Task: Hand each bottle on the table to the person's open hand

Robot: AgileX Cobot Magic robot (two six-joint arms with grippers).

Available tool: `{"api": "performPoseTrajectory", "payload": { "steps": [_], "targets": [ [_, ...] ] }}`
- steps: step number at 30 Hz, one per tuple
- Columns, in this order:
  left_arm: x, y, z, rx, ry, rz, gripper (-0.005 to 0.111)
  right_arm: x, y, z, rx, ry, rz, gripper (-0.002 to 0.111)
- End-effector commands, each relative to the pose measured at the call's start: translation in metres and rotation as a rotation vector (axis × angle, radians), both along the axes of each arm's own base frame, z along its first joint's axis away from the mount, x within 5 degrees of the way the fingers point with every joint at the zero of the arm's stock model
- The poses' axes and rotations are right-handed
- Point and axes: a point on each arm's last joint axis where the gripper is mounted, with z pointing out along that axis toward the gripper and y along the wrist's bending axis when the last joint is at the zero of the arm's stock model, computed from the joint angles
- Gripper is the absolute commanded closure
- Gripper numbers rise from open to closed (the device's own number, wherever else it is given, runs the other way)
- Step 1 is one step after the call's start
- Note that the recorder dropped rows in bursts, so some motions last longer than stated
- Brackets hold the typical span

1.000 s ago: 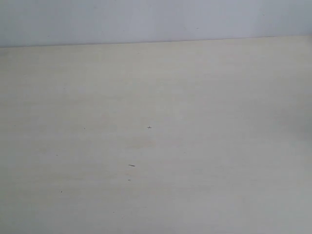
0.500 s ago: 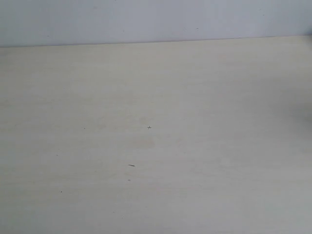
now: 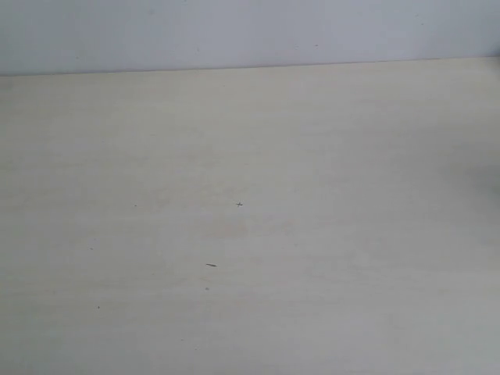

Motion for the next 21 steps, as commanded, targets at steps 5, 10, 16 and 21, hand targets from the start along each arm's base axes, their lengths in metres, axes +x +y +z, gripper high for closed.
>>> {"api": "performPoseTrajectory", "payload": {
  "steps": [5, 10, 16, 21],
  "targets": [
    [0.000, 0.000, -0.001, -0.063, 0.002, 0.007, 0.107, 0.000, 0.001, -0.002, 0.002, 0.003, 0.007, 0.108],
    [0.000, 0.000, -0.001, -0.063, 0.002, 0.007, 0.107, 0.000, 0.001, -0.002, 0.002, 0.003, 0.007, 0.108],
    [0.000, 0.000, -0.001, -0.063, 0.002, 0.007, 0.107, 0.000, 0.001, -0.002, 0.003, 0.002, 0.008, 0.108],
    [0.000, 0.000, -0.001, -0.063, 0.002, 0.007, 0.107, 0.015, 0.022, -0.023, 0.121, -0.163, 0.067, 0.108]
  ]
}}
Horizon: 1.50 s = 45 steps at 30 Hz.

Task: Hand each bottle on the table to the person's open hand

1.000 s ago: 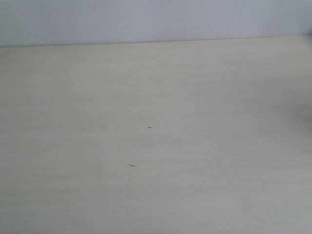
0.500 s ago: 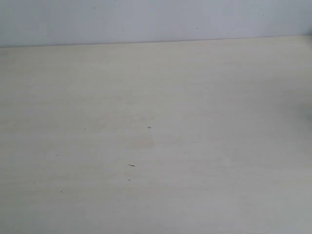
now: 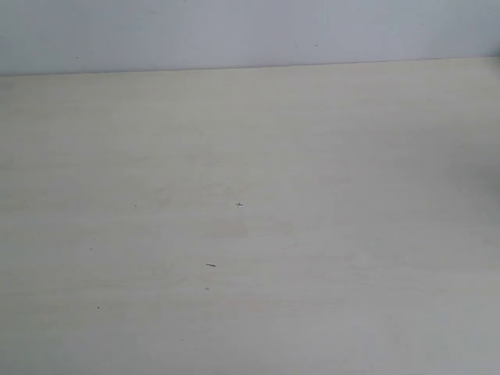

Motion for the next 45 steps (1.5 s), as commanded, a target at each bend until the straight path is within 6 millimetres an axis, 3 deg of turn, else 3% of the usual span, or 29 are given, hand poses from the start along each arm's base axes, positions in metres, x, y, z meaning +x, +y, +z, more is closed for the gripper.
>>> {"api": "performPoseTrajectory", "payload": {
  "steps": [1, 5, 21, 31, 45],
  "targets": [
    [0.000, 0.000, 0.000, -0.015, -0.004, 0.002, 0.107, 0.018, 0.023, -0.035, 0.026, -0.191, 0.037, 0.108],
    [0.000, 0.000, 0.000, -0.015, -0.004, 0.002, 0.107, 0.030, 0.018, -0.089, 0.166, -0.043, -0.126, 0.108],
    [0.000, 0.000, 0.000, -0.015, -0.004, 0.002, 0.107, 0.030, 0.017, -0.090, 0.127, -0.035, -0.145, 0.108],
    [0.000, 0.000, 0.000, -0.015, -0.004, 0.002, 0.107, 0.030, 0.021, -0.097, -0.067, 0.026, -0.097, 0.108],
    [0.000, 0.000, 0.000, -0.015, -0.004, 0.002, 0.107, 0.030, 0.021, -0.098, -0.005, 0.043, -0.097, 0.108]
  ]
}}
